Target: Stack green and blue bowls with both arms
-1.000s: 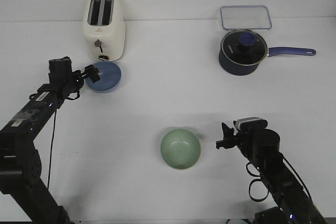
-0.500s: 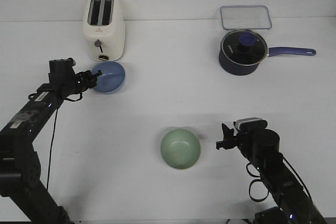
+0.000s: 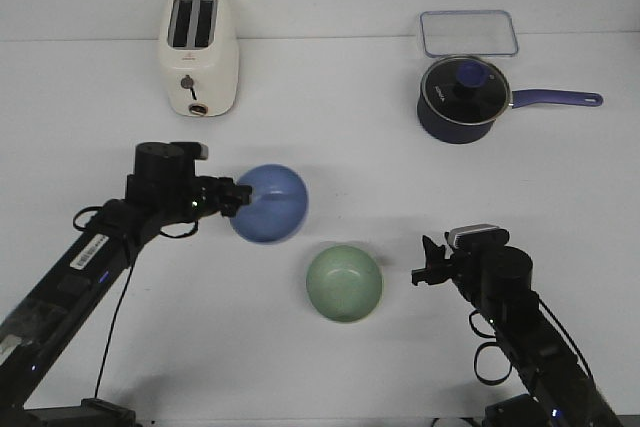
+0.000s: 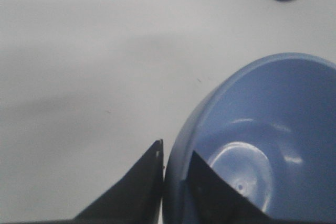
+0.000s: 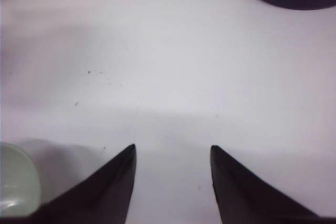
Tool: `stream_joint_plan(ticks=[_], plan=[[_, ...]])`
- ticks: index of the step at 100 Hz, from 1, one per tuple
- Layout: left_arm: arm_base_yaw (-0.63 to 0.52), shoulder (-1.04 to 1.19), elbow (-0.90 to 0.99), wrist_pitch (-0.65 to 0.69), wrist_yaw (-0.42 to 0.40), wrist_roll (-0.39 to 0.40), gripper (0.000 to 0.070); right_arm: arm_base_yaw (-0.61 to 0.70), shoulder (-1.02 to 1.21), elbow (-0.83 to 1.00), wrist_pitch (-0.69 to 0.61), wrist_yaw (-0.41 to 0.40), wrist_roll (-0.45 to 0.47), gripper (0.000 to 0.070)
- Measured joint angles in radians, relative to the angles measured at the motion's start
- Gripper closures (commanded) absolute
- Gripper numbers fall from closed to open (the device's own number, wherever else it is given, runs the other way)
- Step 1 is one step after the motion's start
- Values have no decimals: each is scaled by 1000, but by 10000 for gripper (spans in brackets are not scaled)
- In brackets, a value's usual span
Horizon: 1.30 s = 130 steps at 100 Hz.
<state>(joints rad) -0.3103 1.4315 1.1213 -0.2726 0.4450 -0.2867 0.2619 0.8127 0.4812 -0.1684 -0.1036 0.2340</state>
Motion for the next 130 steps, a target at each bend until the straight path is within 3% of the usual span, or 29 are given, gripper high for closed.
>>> stream_joint_plan(ticks=[20, 32, 55, 60, 70, 76, 90, 102, 106, 112, 115, 130], plan=[[-207, -7, -42, 40, -2, -1, 687, 0, 0, 0, 0, 0, 0, 424], [-312, 27, -42, 84, -56, 0, 687, 0, 0, 0, 0, 0, 0, 424], [-397, 85, -42, 131, -66, 0, 677, 0, 0, 0, -8, 0, 0, 424], [-408, 88, -42, 130, -66, 1, 616, 0, 0, 0, -8, 0, 0, 424], [-414, 90, -42, 131, -64, 1, 401, 0, 0, 0, -9, 0, 0, 424], [-409, 90, -42, 132, -66, 1, 349, 0, 0, 0, -9, 0, 0, 424], [-371, 74, -42, 123, -67, 11, 357, 0, 0, 0, -6, 0, -3, 424], [-303, 6, -42, 85, -138, 29, 374, 0, -2, 0, -5, 0, -13, 455], [-279, -28, -42, 74, -178, 42, 433, 0, -7, 0, -6, 0, -18, 526], [-243, -85, -42, 55, -245, 65, 610, -1, -28, 0, -6, 0, -26, 695], [-224, -115, -42, 43, -282, 76, 700, -1, -45, -1, -5, 0, -29, 700], [-122, -270, -53, -20, -423, 148, 686, -2, -175, -43, 56, 0, -50, 700]])
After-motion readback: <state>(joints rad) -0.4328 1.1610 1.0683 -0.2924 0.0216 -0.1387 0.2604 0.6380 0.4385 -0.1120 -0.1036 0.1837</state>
